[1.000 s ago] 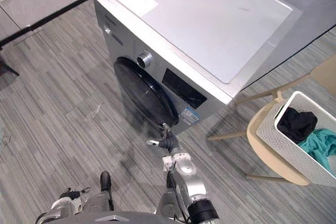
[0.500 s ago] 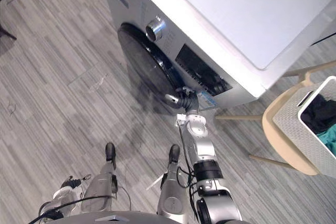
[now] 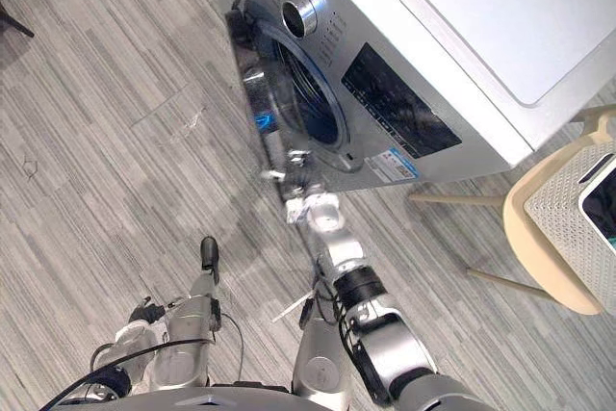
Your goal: Pick up the laundry basket with both hands and put the clothes into the washing machine.
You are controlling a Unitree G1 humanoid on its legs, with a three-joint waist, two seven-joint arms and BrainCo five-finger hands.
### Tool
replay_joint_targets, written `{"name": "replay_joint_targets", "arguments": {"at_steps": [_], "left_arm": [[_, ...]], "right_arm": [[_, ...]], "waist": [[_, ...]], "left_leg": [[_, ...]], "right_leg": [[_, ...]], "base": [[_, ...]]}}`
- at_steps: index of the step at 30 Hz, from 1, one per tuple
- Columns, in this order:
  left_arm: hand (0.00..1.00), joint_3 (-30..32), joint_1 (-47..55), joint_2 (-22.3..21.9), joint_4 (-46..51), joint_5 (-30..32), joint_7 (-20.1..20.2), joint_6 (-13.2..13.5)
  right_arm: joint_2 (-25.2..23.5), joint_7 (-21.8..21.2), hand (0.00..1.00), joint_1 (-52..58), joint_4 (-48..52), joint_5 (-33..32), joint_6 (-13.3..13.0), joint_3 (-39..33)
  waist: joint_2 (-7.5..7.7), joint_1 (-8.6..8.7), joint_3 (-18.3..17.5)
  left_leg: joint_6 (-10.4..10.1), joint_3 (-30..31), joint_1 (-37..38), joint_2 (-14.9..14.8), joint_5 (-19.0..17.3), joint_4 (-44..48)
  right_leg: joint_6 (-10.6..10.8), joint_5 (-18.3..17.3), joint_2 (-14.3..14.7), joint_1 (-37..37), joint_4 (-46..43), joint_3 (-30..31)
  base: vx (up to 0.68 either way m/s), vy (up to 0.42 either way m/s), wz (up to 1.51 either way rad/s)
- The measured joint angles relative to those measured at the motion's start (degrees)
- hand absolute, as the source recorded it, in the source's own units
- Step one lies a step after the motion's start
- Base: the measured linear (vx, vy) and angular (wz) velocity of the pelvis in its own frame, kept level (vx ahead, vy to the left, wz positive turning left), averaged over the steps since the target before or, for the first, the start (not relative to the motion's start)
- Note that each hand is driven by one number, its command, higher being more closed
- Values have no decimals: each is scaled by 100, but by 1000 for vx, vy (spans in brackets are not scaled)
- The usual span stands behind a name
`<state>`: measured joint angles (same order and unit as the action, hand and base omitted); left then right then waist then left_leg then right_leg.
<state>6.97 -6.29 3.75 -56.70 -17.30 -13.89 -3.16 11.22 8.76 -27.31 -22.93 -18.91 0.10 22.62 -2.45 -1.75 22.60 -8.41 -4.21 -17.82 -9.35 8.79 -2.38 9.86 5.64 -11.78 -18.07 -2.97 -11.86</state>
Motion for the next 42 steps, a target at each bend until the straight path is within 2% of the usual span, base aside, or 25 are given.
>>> {"name": "replay_joint_targets", "arguments": {"at_steps": [1, 4, 7, 10, 13, 16, 19, 24, 26, 28, 30, 31, 36, 39, 42], "left_arm": [[0, 66, -7, -30, 2, 24, -67, -2], [0, 158, -35, -52, 1, 202, -85, -30], [0, 224, -31, -27, -13, 412, -80, -127], [0, 313, 25, 36, -7, 578, -53, -206], [0, 277, 41, 118, 140, 828, -5, -274], [0, 177, -176, 339, 546, 869, 59, -254], [0, 187, -573, 754, 790, 851, 46, -195], [0, 444, -1439, 1639, 691, 603, 36, -136], [0, 587, -1889, 2126, 355, 301, 37, -123], [0, 892, -2458, 2756, -17, -67, 18, -121], [0, 980, -2795, 2970, -57, -307, -1, -116], [0, 1108, -3034, 3072, -53, -545, -71, -96], [0, 1207, -3330, 3097, 70, -1034, -200, -71], [0, 1207, -3540, 3021, 233, -1092, -224, -67], [0, 1207, -3808, 2989, 387, -1423, -262, -51]], "right_arm": [[-31, -264, 0, 37, 3, -248, 41, 425], [-274, -842, 0, 485, 523, -441, 80, 927], [-445, -1132, 0, 1093, 903, -618, 81, 851], [-434, -1281, 0, 1693, 1183, -885, 86, 228], [-228, -1352, 0, 2437, 1308, -1062, 84, -857], [-53, -1345, 0, 3014, 1292, -1037, 80, -1842], [56, -1303, 0, 3395, 1303, -1030, 77, -2502], [25, -1221, 0, 4132, 1388, -1087, 74, -2997], [-36, -1218, 0, 4441, 1535, -1106, 88, -3013], [-268, -1192, 0, 4595, 1571, -1106, 89, -3015], [-426, -1190, 0, 4712, 1620, -1107, 96, -2998], [-558, -1183, 0, 4825, 1785, -1106, 141, -2945], [-648, -1157, 0, 4950, 2310, -1117, 141, -2730], [-633, -1117, 0, 4976, 2552, -1292, 140, -2739], [-626, -1123, 0, 4985, 2789, -1397, 136, -2739]], "waist": [[0, -17, -1], [16, -27, -8], [99, -54, -48], [311, -5, -189], [592, 166, -409], [756, 298, -523], [797, 423, -624], [826, 695, -650], [925, 760, -657], [1107, 900, -641], [1183, 895, -627], [1220, 880, -611], [1216, 753, -558], [1211, 689, -493], [1196, 615, -413]], "left_leg": [[0, 17, 1, -9, -2, 19], [0, 104, 55, -18, 0, 20], [8, 104, 306, -11, -7, -35], [-1, -12, 501, -11, 2, -117], [-6, -196, 607, -7, 12, -197], [-12, -394, 648, -20, -4, -197], [-38, -699, 575, -43, -66, -200], [-70, -1089, 369, -158, -42, -177], [-119, -1239, 262, -255, -79, -70], [-202, -1340, 63, -432, -220, 220], [-246, -1348, -119, -570, -343, 480], [-304, -1345, -306, -730, -508, 801], [-425, -1363, -869, -1289, -1060, 1814], [-421, -1312, -1135, -1446, -1232, 2159], [-376, -1201, -1471, -1523, -1332, 2477]], "right_leg": [[1, -5, 8, 15, -10, -10], [4, -10, 15, 158, -2, -120], [6, -18, 9, 414, 8, -123], [25, -66, 9, 506, 27, -30], [26, -61, 15, 449, 41, 138], [3, 45, 47, 407, 171, 326], [-17, 200, 93, 146, 290, 643], [-28, 498, 242, -226, 513, 1006], [-70, 570, 343, -403, 524, 1153], [-123, 688, 490, -524, 633, 1291], [-158, 730, 589, -596, 663, 1316], [-189, 757, 673, -648, 680, 1339], [-248, 802, 1010, -827, 681, 1416], [-251, 805, 1074, -915, 676, 1394], [-251, 806, 1076, -1005, 655, 1269]], "base": [[1, -20, 4], [4, -12, 16], [8, 3, 7], [-22, 10, -14], [-16, 6, -26], [-5, 3, -31], [-24, -7, -48], [-17, -34, -46], [-14, -62, -46], [-38, -82, -39], [-67, -96, -24], [-85, -110, -26], [-51, -65, -33], [-5, -12, -9], [0, 22, 13]]}}
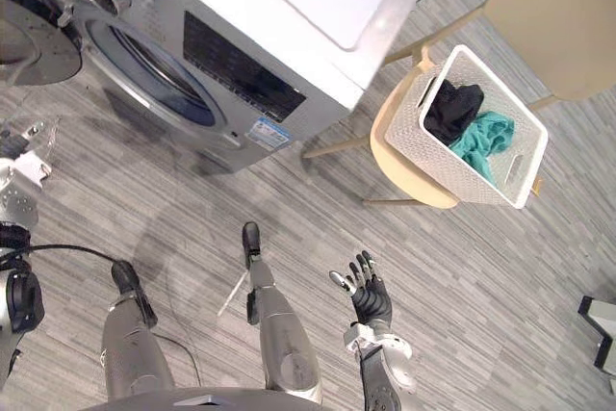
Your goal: Pick up the laundry basket with both hands and put the clothes into the washing machine.
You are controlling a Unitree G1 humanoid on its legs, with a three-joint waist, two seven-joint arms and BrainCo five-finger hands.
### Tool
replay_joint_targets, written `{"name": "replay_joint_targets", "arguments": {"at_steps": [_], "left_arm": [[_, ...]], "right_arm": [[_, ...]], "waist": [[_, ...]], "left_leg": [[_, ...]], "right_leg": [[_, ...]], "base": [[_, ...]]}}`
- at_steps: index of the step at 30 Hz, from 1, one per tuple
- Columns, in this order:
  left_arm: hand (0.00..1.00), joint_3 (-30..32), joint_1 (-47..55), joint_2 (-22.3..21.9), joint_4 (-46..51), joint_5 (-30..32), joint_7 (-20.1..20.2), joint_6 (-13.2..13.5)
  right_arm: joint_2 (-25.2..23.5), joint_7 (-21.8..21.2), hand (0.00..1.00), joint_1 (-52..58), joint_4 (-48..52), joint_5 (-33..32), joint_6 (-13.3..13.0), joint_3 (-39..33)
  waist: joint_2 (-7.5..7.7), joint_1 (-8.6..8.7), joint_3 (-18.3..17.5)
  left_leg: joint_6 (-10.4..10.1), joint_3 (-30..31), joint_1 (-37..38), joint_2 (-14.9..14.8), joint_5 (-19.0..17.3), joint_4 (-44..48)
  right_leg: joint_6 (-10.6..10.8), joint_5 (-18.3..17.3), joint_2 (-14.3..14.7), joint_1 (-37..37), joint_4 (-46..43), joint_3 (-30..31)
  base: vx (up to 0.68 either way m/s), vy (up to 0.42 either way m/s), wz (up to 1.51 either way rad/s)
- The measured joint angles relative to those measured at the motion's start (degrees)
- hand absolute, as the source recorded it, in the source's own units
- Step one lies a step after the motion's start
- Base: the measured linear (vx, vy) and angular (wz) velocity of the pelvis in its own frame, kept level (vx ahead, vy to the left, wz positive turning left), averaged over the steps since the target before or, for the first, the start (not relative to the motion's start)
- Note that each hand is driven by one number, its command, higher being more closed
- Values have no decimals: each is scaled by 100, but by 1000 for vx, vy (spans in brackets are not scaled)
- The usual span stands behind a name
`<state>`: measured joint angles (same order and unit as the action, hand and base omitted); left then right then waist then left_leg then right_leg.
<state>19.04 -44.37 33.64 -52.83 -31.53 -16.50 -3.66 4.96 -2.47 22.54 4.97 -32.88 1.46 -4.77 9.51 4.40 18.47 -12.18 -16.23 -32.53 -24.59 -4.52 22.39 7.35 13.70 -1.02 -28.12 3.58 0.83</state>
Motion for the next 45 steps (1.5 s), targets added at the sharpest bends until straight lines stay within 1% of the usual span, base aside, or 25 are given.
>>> {"name": "replay_joint_targets", "arguments": {"at_steps": [4, 6, 7, 8, 9, 10, 15, 19, 23, 24, 27, 29, 31, 32, 33, 34, 35, 36, 37, 39, 40, 41, 43, 44, 45], "left_arm": [[0, -18, -348, -107, 232, -572, -102, 64], [0, -18, -398, -102, 520, -903, -203, 183], [0, -23, -458, -96, 616, -1074, -225, 251], [0, -27, -504, -92, 657, -1132, -232, 267], [0, -70, -619, -86, 729, -1224, -276, 297], [0, -96, -711, -57, 728, -1228, -292, 308], [0, -129, -797, -17, 735, -1228, -435, 278], [0, -249, -866, 99, 735, -1226, -443, 277], [0, -262, -1052, 287, 842, -1225, -427, 290], [0, -263, -1051, 287, 910, -1219, -426, 293], [0, -208, -821, 271, 1101, -1206, -398, 300], [0, -119, -301, 88, 1386, -1113, -352, 354], [0, -122, 588, -348, 1701, -1112, -272, 388], [0, -124, 841, -479, 1792, -1105, -249, 388], [0, -151, 1376, -737, 1881, -1086, -157, 400], [0, -222, 1869, -1020, 1858, -892, -34, 397], [0, -274, 2130, -1155, 1833, -799, 23, 391], [0, -397, 2622, -1421, 1795, -557, 151, 366], [0, -446, 2863, -1566, 1752, -405, 236, 361], [0, -548, 3671, -2056, 1240, 26, 563, 329], [0, -540, 3845, -2146, 1037, 119, 605, 322], [0, -439, 4138, -2323, 572, 324, 675, 295], [0, -111, 4557, -2631, -147, 364, 682, 236], [0, 16, 4793, -2775, -452, 366, 679, 209], [0, 66, 4906, -2846, -562, 367, 679, 185]], "right_arm": [[1, 22, 0, 17, 133, -170, -5, -24], [3, 51, 0, 34, 206, -225, -10, -24], [4, 53, 0, 97, 265, -286, -9, -20], [4, 52, 0, 140, 286, -286, -9, -17], [9, 52, 0, 210, 301, -285, -8, -11], [8, 52, 0, 224, 298, -285, -7, 20], [29, 19, 0, 252, 294, -286, -7, 36], [67, 19, 0, 253, 287, -287, -7, 34], [63, 19, 0, 266, 224, -338, -9, 29], [61, 18, 0, 271, 190, -339, -14, 28], [0, 7, 0, 264, -50, -339, -14, 31], [-2, 1, 0, 193, -360, -335, -12, 30], [-6, 3, 0, -59, -1119, -281, 5, 26], [-6, 5, 0, -165, -1385, -268, 18, 13], [-5, 6, 0, -386, -1913, -261, 66, -18], [-6, 2, 0, -594, -2463, -89, 126, -126], [-10, 0, 0, -728, -2788, -26, 161, -229], [-10, 3, 0, -979, -3427, 107, 200, -525], [2, 13, 0, -1064, -3706, 195, 231, -687], [64, 27, 0, -1276, -4616, 479, 275, -1229], [75, 34, 0, -1330, -4826, 561, 275, -1321], [77, 57, 0, -1453, -5298, 660, 277, -1518], [68, 106, 0, -1580, -5890, 891, 306, -1742], [55, 204, 0, -1607, -6109, 1033, 374, -1876], [55, 236, 0, -1616, -6206, 1084, 385, -1911]], "waist": [[-1, -141, 78], [1, -245, 175], [-25, -272, 195], [-36, -282, 205], [-32, -282, 216], [12, -309, 246], [47, -450, 261], [82, -438, 277], [150, -439, 289], [152, -440, 290], [159, -449, 285], [162, -449, 283], [158, -433, 281], [153, -435, 280], [117, -432, 262], [38, -417, 190], [-6, -406, 148], [-99, -391, 54], [-162, -388, -41], [-441, -409, -430], [-511, -425, -506], [-638, -439, -669], [-811, -433, -878], [-881, -427, -995], [-907, -434, -1047]], "left_leg": [[75, 209, -364, -71, -96, 348], [123, 228, -548, -152, -263, 585], [102, 119, -649, -295, -351, 723], [121, 15, -670, -388, -335, 766], [157, -114, -718, -495, -214, 843], [169, -92, -745, -489, -217, 905], [173, -87, -746, -483, -218, 942], [160, -70, -763, -550, -227, 978], [165, 134, -936, -703, -289, 1144], [126, 175, -948, -697, -253, 1140], [137, 187, -773, -615, -181, 1023], [166, 67, -439, -476, -87, 817], [182, -55, 184, -180, 70, 357], [181, -89, 359, -110, 111, 232], [193, -147, 701, 47, 194, -28], [205, -178, 975, 208, 280, -279], [234, -208, 1103, 294, 346, -424], [268, -252, 1399, 517, 487, -768], [288, -268, 1513, 620, 549, -940], [352, -321, 2022, 976, 759, -1541], [359, -331, 2172, 1032, 778, -1642], [357, -341, 2444, 1114, 797, -1793], [337, -276, 2859, 1188, 824, -2001], [333, -246, 3048, 1210, 855, -2136], [337, -229, 3126, 1216, 867, -2193]], "right_leg": [[1, -2, 9, -27, -1, -220], [3, -3, 21, -46, -22, -289], [4, -5, 39, -64, -23, -327], [5, -5, 44, -68, -23, -363], [5, -4, 42, -89, -38, -439], [4, -4, 26, -94, -76, -461], [4, -4, 31, -82, -75, -482], [3, -2, 69, -80, -74, -484], [-1, 1, 218, -77, -71, -569], [-1, 1, 225, -57, -71, -611], [-1, -2, 194, 88, -67, -629], [0, -16, 97, 266, -65, -631], [4, -186, -97, 674, -79, -649], [11, -234, -145, 781, -93, -653], [14, -337, -224, 983, -135, -657], [26, -454, -327, 1106, -247, -692], [41, -501, -401, 1150, -316, -742], [89, -600, -561, 1275, -406, -766], [96, -653, -635, 1304, -460, -769], [210, -777, -879, 1564, -506, -793], [233, -800, -916, 1671, -502, -799], [253, -853, -972, 1892, -494, -815], [265, -965, -1018, 2279, -498, -909], [273, -1029, -1023, 2459, -504, -982], [248, -1083, -1023, 2526, -512, -1015]], "base": [[11, 33, 24], [-13, 17, 1], [-19, 26, 6], [10, 11, 19], [28, 17, 19], [22, 28, 14], [6, 15, 1], [-7, -16, -5], [-4, -11, -2], [29, -6, 13], [36, 6, 15], [74, 10, 22], [70, -6, 38], [49, -16, 41], [47, -24, 37], [43, -22, 37], [43, -1, 41], [33, 20, 34], [41, 37, 44], [60, 54, 32], [77, 63, 17], [62, 50, 13], [41, 26, 24], [21, 8, 28], [8, -2, 32]]}}
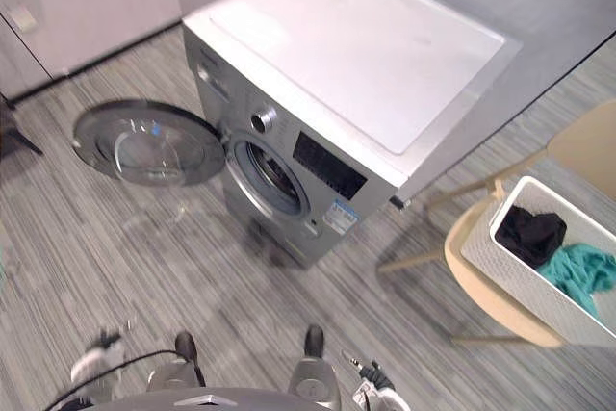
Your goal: Pick up the laundry basket with both hands and put the clothes into the washing machine.
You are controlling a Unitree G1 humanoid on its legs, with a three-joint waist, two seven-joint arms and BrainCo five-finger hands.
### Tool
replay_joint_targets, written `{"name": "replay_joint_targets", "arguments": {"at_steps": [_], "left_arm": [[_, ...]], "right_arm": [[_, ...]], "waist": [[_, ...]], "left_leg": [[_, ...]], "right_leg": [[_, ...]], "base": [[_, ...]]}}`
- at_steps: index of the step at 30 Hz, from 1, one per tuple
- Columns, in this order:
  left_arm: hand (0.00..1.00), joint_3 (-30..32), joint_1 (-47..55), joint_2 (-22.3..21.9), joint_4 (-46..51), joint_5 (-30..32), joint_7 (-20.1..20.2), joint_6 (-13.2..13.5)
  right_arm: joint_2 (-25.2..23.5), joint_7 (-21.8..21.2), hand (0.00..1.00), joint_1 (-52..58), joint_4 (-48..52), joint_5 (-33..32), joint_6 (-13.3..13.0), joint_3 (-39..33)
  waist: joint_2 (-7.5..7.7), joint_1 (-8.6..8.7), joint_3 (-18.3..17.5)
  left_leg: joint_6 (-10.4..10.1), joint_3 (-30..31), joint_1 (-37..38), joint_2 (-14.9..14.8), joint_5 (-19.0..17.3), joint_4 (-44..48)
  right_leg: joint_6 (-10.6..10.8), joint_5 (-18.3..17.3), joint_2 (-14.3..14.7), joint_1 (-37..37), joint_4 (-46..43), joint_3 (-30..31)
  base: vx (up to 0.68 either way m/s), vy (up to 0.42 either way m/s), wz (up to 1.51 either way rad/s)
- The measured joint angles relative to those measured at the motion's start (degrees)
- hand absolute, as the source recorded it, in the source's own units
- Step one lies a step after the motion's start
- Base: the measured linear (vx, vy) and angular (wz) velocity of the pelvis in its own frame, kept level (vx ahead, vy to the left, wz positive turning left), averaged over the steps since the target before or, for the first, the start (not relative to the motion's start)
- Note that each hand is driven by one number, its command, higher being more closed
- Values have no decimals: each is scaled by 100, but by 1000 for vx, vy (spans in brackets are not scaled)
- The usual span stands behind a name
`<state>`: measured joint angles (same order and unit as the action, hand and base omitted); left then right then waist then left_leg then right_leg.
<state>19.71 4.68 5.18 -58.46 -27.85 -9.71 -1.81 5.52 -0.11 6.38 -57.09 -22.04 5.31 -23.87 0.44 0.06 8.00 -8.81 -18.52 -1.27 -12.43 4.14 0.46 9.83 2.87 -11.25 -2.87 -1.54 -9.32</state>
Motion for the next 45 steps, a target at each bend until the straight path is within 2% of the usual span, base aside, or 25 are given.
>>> {"name": "replay_joint_targets", "arguments": {"at_steps": [5, 8, 10, 11, 12, 14, 15, 16, 17, 18, 19, 20, 23, 25, 26, 27, 29, 30, 31, 34, 37, 38, 39, 40, 45], "left_arm": [[0, 622, 612, -369, -635, 594, 41, -291], [0, 1029, 871, -498, -637, 1016, 35, -380], [0, 1389, 990, -543, -630, 1042, 19, -403], [0, 1394, 953, -533, -622, 1040, 14, -403], [0, 1401, 910, -543, -613, 1035, 9, -396], [0, 1398, 830, -683, -602, 1050, 34, -384], [0, 1371, 828, -744, -602, 1138, 108, -390], [0, 1225, 828, -860, -603, 1295, 181, -400], [0, 1084, 825, -856, -604, 1422, 206, -412], [0, 1019, 793, -763, -578, 1558, 266, -429], [0, 945, 790, -664, -521, 1717, 266, -433], [0, 921, 788, -612, -511, 1803, 265, -432], [0, 583, 789, -408, -510, 2154, 269, -439], [0, 287, 659, -329, -508, 2369, 265, -449], [0, 255, 565, -320, -507, 2371, 265, -451], [0, 254, 332, -329, -478, 2367, 266, -452], [0, 248, 79, -295, -243, 2411, 265, -421], [0, 247, -97, -332, -173, 2414, 266, -397], [0, 194, -254, -420, -113, 2411, 268, -371], [0, -35, -378, -651, -78, 2342, 294, -302], [0, -71, -380, -676, -79, 2288, 304, -287], [0, -62, -331, -601, -74, 2291, 299, -278], [0, 10, -292, -482, -122, 2298, 300, -267], [0, 80, -273, -551, -336, 2302, 311, -299], [0, 474, -152, -690, -377, 2468, 404, -331]], "right_arm": [[-32, 201, 0, -14, -294, 211, 5, -220], [-35, 217, 0, -138, -440, 209, -6, -209], [-51, 216, 0, -176, -472, 218, 0, -91], [-42, 217, 0, -168, -470, 219, -3, -96], [-35, 257, 0, -158, -436, 221, -12, -54], [102, 342, 0, -183, -252, 223, -14, 79], [133, 358, 0, -255, -172, 223, -26, 81], [101, 387, 0, -357, -32, 223, -34, 108], [0, 387, 0, -399, 25, 226, -35, 168], [-83, 402, 0, -436, 31, 295, -47, 214], [-171, 393, 0, -452, 73, 386, -17, 403], [-278, 398, 0, -455, 174, 439, -12, 472], [-540, 374, 0, -405, 448, 663, -57, 580], [-510, 316, 0, -295, 493, 664, -115, 578], [-530, 298, 0, -273, 539, 665, -125, 575], [-559, 266, 0, -256, 637, 664, -132, 565], [-603, 261, 0, -317, 685, 663, -175, 495], [-583, 270, 0, -357, 652, 663, -179, 369], [-522, 280, 0, -355, 620, 665, -157, 241], [-514, 275, 0, -96, 445, 619, -134, -222], [-530, 279, 0, -87, 381, 503, -113, -543], [-576, 296, 0, -60, 265, 438, -105, -681], [-642, 319, 0, -72, 96, 412, -96, -940], [-519, 322, 0, -128, -66, 398, -108, -1214], [-265, 431, 0, 85, -473, 407, 53, -1791]], "waist": [[-97, 15, -256], [-249, -16, -177], [-158, -29, -192], [-108, -17, -191], [-84, -53, -196], [-175, -119, -214], [-306, -164, -230], [-494, -197, -220], [-583, -198, -231], [-429, -226, -189], [-391, -228, -213], [-294, -237, -234], [-138, -204, -373], [-125, -161, -354], [-22, -164, -376], [-116, -166, -405], [-42, -124, -316], [-76, -97, -206], [-100, -24, -94], [-58, 13, -88], [-27, 3, -83], [95, 4, -126], [232, -40, -211], [-59, 3, -210], [-282, 123, -220]], "left_leg": [[-95, 147, 331, -102, -47, -41], [25, 102, 308, -542, -621, 977], [1091, 75, 28, -743, -747, 2168], [1266, 119, -147, -758, -606, 2486], [1278, 208, -334, -771, -361, 2869], [691, 570, -588, -676, -704, 3296], [401, 796, -617, -356, -1100, 3351], [288, 1003, -550, 59, -1608, 3206], [365, 1159, -429, 256, -2022, 2826], [407, 1280, -270, 446, -2173, 2685], [526, 1419, -172, 697, -2275, 2490], [548, 1343, -100, 685, -2287, 2394], [578, 837, 59, 563, -2169, 2116], [573, 642, 169, 594, -2167, 2008], [532, 604, 162, 597, -2119, 2019], [531, 388, 156, 537, -1984, 1983], [510, -32, 201, 503, -1894, 1851], [532, -220, 354, 413, -1880, 1804], [543, -419, 654, 418, -1869, 1596], [378, -703, 1187, 357, -1775, 1284], [85, -1000, 1553, 143, -1612, 1049], [-32, -1063, 1646, 117, -1548, 994], [-90, -1122, 1745, 61, -1526, 930], [-27, -1083, 1817, -233, -1387, 840], [8, -760, 1802, -854, -585, 1340]], "right_leg": [[-27, -234, 76, 378, -149, -165], [-177, -525, 367, 511, -422, 115], [-293, -787, 414, 494, -834, 297], [-304, -808, 385, 486, -891, 316], [-316, -812, 358, 430, -959, 405], [-378, -773, 403, 221, -1066, 624], [-382, -769, 409, 34, -1137, 814], [-399, -756, 535, -134, -1131, 1043], [-426, -729, 669, -179, -1098, 1194], [-420, -662, 700, -214, -1077, 1401], [-616, -513, 717, -126, -797, 1649], [-694, -448, 727, -58, -567, 1753], [-779, -212, 820, -87, -442, 1889], [-683, -41, 865, -190, -498, 1966], [-540, 54, 882, -344, -638, 1938], [-505, 78, 970, -792, -1089, 1869], [-649, 176, 1000, -1374, -1695, 1327], [-861, 164, 931, -1461, -1882, 899], [-1194, -351, 697, -1518, -2571, 352], [-1101, -987, -75, -1449, -3666, -300], [-909, -1080, -740, -1384, -3488, -467], [-917, -708, -927, -1237, -2974, -539], [-250, -663, -825, -1101, -2567, -520], [-323, -734, -438, -1106, -2503, -557], [-626, -1353, 191, -1028, -2725, -570]], "base": [[-7, -21, 14], [-23, -78, -37], [-25, -100, -33], [-57, -140, -19], [-81, -116, -27], [-74, 4, -50], [-86, 188, -85], [-85, 213, -91], [-54, 207, -82], [-46, 145, -69], [-31, 169, -74], [-12, 123, -85], [83, 72, -82], [99, 37, -49], [110, 45, -78], [141, 5, -116], [96, -63, -127], [34, -115, -88], [46, -121, -68], [78, -134, -45], [140, -297, -62], [247, -548, -86], [231, -651, -108], [152, -456, -98], [147, -383, -34]]}}
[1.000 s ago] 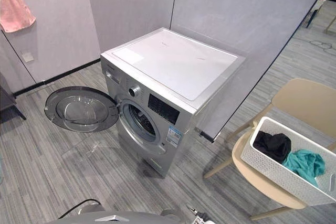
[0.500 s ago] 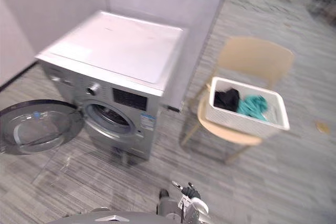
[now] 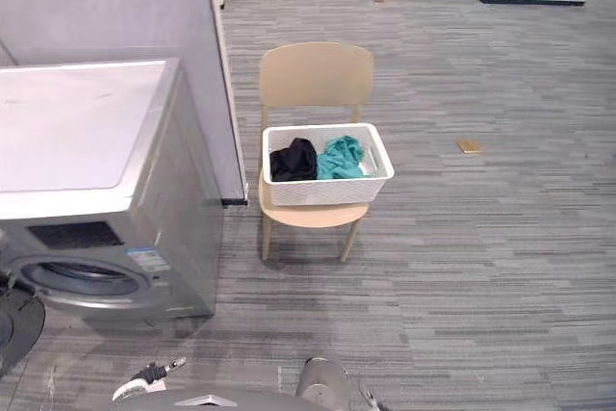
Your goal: Pick up the laundry basket with both hands and put the clothes into the washing machine.
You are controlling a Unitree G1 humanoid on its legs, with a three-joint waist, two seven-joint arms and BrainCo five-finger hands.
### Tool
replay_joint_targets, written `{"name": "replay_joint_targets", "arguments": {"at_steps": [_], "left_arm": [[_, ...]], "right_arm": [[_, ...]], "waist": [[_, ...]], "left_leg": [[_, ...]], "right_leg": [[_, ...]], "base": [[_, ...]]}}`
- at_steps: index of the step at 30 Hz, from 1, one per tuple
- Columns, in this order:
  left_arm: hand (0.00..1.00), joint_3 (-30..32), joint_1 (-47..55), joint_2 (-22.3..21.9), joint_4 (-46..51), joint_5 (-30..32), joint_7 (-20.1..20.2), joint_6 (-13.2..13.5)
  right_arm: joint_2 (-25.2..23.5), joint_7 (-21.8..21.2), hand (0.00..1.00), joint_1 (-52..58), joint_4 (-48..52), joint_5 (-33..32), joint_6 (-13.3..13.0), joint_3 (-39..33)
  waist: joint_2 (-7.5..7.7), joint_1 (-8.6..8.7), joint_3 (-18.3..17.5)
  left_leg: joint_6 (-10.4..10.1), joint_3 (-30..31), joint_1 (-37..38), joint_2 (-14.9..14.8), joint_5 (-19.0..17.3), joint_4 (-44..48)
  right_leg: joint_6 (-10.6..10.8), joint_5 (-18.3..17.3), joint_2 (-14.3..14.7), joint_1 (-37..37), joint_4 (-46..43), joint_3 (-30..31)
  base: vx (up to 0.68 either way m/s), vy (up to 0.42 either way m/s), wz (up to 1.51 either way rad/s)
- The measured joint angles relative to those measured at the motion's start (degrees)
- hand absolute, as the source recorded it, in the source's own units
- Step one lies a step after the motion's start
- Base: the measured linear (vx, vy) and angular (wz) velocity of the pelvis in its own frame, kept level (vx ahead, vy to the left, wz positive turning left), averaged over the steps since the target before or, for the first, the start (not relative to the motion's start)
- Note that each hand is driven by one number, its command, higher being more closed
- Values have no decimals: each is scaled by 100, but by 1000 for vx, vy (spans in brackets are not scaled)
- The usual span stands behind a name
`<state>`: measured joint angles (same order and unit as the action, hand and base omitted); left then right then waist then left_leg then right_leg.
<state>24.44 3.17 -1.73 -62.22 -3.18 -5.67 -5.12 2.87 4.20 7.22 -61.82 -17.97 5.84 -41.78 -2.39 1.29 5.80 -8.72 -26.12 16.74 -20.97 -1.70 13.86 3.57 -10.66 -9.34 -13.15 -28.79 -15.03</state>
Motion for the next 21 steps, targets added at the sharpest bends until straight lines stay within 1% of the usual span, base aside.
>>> {"name": "replay_joint_targets", "arguments": {"at_steps": [1, 2, 3, 4, 5, 6, 7, 8, 9, 10, 11, 12, 13, 14, 15, 16, 17, 18, 19, 20, 21], "left_arm": [[0, 163, 36, 0, 8, -4, -7, -2], [0, 324, 80, 0, 148, -3, -22, 31], [0, 437, 112, 62, 306, -8, -36, 51], [0, 472, 135, 99, 424, -64, -46, 147], [0, 467, 127, 106, 476, -110, -26, 153], [0, 456, 123, 84, 520, -173, -21, 154], [0, 438, 150, 27, 527, -243, -21, 142], [0, 423, 176, -18, 526, -311, -19, 139], [0, 390, 201, -22, 546, -409, -20, 151], [0, 345, 207, 0, 546, -444, -16, 140], [0, 343, 224, -1, 544, -453, -20, 136], [0, 359, 241, -40, 546, -444, -28, 131], [0, 461, 237, -125, 527, -408, -25, 116], [0, 537, 249, -123, 522, -385, -28, 106], [0, 668, 274, -150, 512, -293, -31, 66], [0, 715, 268, -168, 507, -271, -33, 63], [0, 754, 271, -166, 483, -236, -34, 56], [0, 810, 271, -159, 472, -223, -43, 45], [0, 757, 271, -89, 408, -221, -50, 33], [0, 623, 223, 5, 326, -212, -54, 6], [0, 569, 195, 50, 296, -205, -55, 1]], "right_arm": [[-50, -1, 0, 4, 0, -7, 31, 20], [-98, -1, 0, -6, 6, -11, 35, 76], [-155, -6, 0, -37, 18, -14, 34, 143], [-170, 1, 0, -73, 36, -42, 4, 330], [-139, 2, 0, -85, 87, -75, -7, 421], [-95, 4, 0, -109, 248, -89, -57, 661], [-66, 0, 0, -148, 442, -100, -98, 927], [-54, -4, 0, -187, 492, -145, -116, 1024], [-43, -13, 0, -299, 489, -195, -119, 1143], [-66, -18, 0, -419, 496, -194, -113, 1233], [-88, -16, 0, -476, 512, -194, -113, 1234], [-132, -12, 0, -554, 626, -193, -114, 1247], [-136, -7, 0, -617, 756, -194, -145, 1367], [-135, -7, 0, -661, 762, -194, -163, 1447], [-196, -5, 0, -700, 856, -192, -169, 1608], [-216, -6, 0, -724, 902, -189, -172, 1638], [-293, -5, 0, -792, 909, -184, -168, 1641], [-363, -5, 0, -789, 921, -184, -171, 1657], [-422, -18, 0, -759, 927, -185, -183, 1747], [-456, -36, 0, -700, 928, -185, -186, 1849], [-463, -44, 0, -661, 970, -185, -188, 1866]], "waist": [[5, 21, 3], [-9, 3, -5], [132, -38, 75], [145, -122, 91], [134, -150, 95], [124, -166, 98], [96, -198, 106], [77, -217, 109], [57, -283, 108], [50, -351, 140], [54, -360, 145], [23, -376, 147], [-31, -390, 164], [16, -429, 160], [22, -432, 114], [15, -429, 114], [39, -485, 129], [94, -501, 122], [174, -478, 108], [231, -457, 114], [268, -451, 129]], "left_leg": [[105, 222, -209, -218, 127, 534], [438, 470, -495, -401, 360, 1148], [1224, 785, -963, -604, 966, 2026], [1240, 1042, -1427, -669, 857, 2933], [1172, 1075, -1642, -621, 640, 3341], [975, 1174, -2019, -323, 176, 3873], [815, 1250, -2357, 122, -255, 4135], [740, 1302, -2501, 345, -440, 4137], [625, 1347, -2720, 788, -775, 3860], [673, 1096, -2752, 1048, -992, 3157], [721, 932, -2722, 1136, -1028, 2685], [759, 641, -2648, 1280, -989, 1632], [998, 552, -2528, 1394, -573, 855], [1063, 494, -2416, 1502, -594, 733], [1116, 460, -2338, 1630, -697, 652], [1150, 440, -2343, 1651, -798, 705], [1142, 273, -2233, 1701, -928, 732], [1156, 182, -2085, 1794, -963, 684], [1180, 147, -1850, 1949, -1057, 550], [1141, 102, -1628, 2031, -1138, 427], [1171, 78, -1527, 2039, -1153, 400]], "right_leg": [[-75, -115, 120, 73, -3, -36], [-168, -181, 241, 156, 4, -53], [-267, -240, 344, 332, 101, -17], [-358, -275, 431, 488, 216, 72], [-420, -282, 459, 561, 271, 113], [-469, -280, 475, 703, 399, 177], [-496, -264, 504, 843, 549, 237], [-512, -252, 531, 910, 628, 260], [-559, -221, 562, 1004, 749, 264], [-569, -205, 586, 1130, 841, 255], [-556, -212, 590, 1183, 868, 256], [-499, -253, 589, 1241, 885, 261], [-378, -368, 593, 1253, 818, 342], [-318, -424, 526, 1254, 772, 447], [-239, -469, 442, 1313, 826, 517], [-190, -499, 410, 1320, 815, 541], [-112, -569, 316, 1309, 604, 675], [-108, -657, 188, 1272, 308, 749], [-37, -720, 34, 1122, -255, 851], [14, -644, -65, 799, -1180, 1001], [55, -509, -78, 604, -1700, 1108]], "base": [[124, -271, -17], [98, -308, -22], [115, -318, -34], [113, -293, -33], [101, -157, -35], [104, -111, -34], [108, -84, -34], [137, -29, -34], [222, 31, -32], [194, 35, -27], [236, 57, -16], [202, 62, -10], [299, 117, -17], [302, 121, -17], [254, 111, -13], [264, 120, -20], [214, 113, -35], [277, 127, -38], [282, 85, -24], [323, 60, -10], [312, 2, -5]]}}
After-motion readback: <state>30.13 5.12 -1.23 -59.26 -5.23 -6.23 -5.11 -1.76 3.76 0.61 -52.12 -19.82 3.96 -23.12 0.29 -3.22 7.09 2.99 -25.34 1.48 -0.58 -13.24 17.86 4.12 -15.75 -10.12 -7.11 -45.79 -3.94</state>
